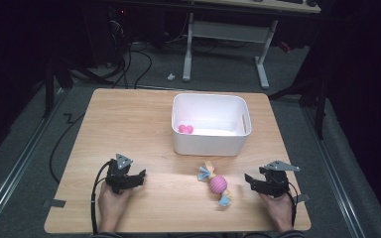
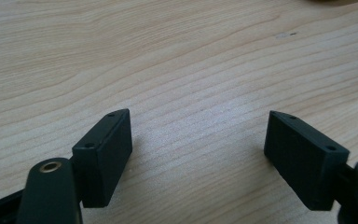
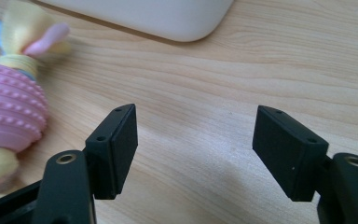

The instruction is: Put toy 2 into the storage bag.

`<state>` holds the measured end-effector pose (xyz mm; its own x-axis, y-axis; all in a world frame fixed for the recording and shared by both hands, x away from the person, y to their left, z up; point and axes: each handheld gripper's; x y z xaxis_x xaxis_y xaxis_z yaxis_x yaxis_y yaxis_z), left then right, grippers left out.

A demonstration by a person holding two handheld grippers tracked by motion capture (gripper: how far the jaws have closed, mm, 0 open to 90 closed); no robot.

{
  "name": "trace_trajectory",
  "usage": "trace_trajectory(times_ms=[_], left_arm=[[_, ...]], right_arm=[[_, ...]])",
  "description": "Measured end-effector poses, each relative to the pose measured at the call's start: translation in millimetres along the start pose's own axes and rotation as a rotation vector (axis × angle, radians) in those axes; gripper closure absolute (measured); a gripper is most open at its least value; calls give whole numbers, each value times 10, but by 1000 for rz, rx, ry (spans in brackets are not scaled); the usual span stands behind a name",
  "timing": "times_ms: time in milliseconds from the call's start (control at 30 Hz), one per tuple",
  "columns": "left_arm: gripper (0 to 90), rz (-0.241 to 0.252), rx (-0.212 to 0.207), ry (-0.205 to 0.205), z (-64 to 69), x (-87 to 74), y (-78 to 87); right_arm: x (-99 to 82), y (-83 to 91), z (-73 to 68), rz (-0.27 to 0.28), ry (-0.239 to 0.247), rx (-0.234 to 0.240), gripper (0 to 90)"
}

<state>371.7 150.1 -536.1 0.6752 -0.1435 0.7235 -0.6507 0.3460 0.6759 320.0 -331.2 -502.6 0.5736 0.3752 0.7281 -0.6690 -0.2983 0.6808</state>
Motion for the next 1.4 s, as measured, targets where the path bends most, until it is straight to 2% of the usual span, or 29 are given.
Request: trace_trajectory(times_ms=[467,500,767,867,967,1067,1100,1167,1233,1400], left_arm=[[236,0,0,0,0,0,0],[236,1,0,0,0,0,0],[247,3,0,4,-2,-1,0],[247,3,1,4,-2,-2,0],[246,3,1,4,-2,-1,0],[246,3,0,3,-1,-1,0],[244,2,0,3,-1,-1,0],[244,2,0,3,-1,-1,0],[243,2,1,3,0,-1,0],[233,-1,-2,-1,2,0,-2]], right_arm=[[55,144,-147,20,45,57,314],[71,155,-169,21,51,73,314],[168,185,-280,35,90,117,314],[198,194,-310,41,91,131,314],[277,205,-391,38,129,154,313],[312,203,-443,36,143,165,311],[351,198,-494,40,165,181,307],[364,195,-515,40,167,188,306],[408,167,-564,23,179,213,296],[466,56,-670,-11,221,238,271]])
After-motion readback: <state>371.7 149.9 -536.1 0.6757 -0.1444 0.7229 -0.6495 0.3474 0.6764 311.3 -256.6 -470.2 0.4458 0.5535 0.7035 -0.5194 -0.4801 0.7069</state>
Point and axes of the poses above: each handheld gripper's, and its own axes: y roughly backward along the jaws, x roughly out of its top, z roughly to its right, and after that the axes turned 10 degrees about y, right-handed
